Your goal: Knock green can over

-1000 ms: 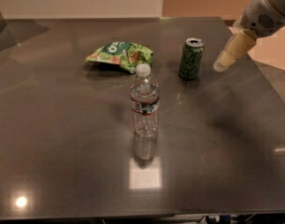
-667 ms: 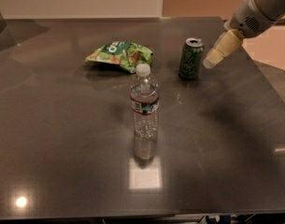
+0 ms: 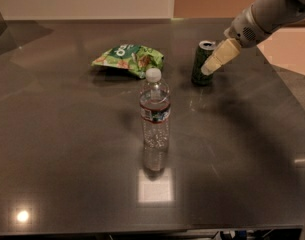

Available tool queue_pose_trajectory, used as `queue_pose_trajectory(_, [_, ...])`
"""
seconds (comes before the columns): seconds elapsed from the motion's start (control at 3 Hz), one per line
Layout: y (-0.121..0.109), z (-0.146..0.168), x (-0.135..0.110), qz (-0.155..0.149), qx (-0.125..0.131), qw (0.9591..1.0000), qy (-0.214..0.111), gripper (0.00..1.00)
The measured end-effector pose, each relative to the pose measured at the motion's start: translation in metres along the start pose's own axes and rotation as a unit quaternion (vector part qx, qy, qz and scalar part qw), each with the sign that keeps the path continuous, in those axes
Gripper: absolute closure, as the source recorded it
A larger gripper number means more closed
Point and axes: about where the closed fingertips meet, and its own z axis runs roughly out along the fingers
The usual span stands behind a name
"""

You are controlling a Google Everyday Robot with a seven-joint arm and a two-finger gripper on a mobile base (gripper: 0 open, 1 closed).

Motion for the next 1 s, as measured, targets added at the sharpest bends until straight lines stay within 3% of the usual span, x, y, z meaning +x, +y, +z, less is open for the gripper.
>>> queue_pose_trajectory(0.67, [-0.016, 0.019, -0.004, 0.015, 0.012, 0.9996, -0.022, 0.00])
queue_pose_trajectory(1.0, [-0.020, 0.023, -0.004, 0.024, 0.009, 0.9993, -0.026, 0.17])
